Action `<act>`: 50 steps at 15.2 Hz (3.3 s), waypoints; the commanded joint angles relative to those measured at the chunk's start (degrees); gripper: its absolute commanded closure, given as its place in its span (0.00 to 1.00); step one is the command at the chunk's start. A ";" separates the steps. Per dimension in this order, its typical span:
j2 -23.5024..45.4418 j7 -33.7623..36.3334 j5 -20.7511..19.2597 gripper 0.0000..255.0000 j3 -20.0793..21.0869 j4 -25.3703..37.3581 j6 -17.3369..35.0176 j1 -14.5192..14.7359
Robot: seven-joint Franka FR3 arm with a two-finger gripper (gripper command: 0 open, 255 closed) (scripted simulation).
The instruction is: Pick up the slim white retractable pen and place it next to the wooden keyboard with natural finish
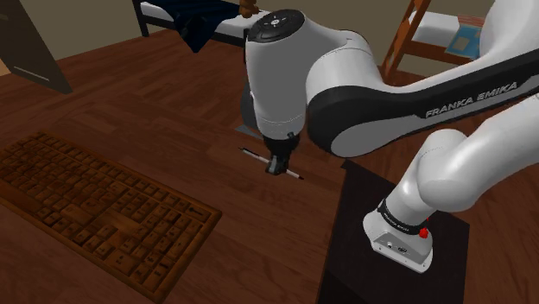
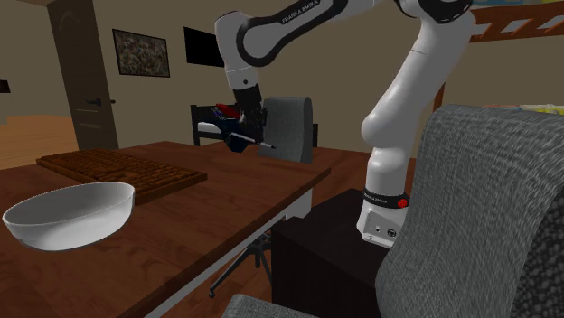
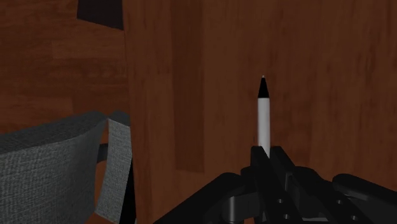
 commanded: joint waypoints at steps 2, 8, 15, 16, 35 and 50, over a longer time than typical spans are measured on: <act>6.57 0.63 -3.71 1.00 0.69 4.98 0.94 -2.85; 20.51 2.49 -12.26 1.00 1.39 17.21 0.14 -6.59; 37.27 3.85 -21.95 1.00 0.09 35.17 -4.72 -5.90; 39.67 3.79 -23.17 1.00 -0.27 38.14 -5.69 -5.39; 62.42 1.96 -32.40 1.00 -5.21 63.31 -9.55 1.22; 63.65 3.24 -33.16 0.00 -5.62 60.61 -6.00 0.91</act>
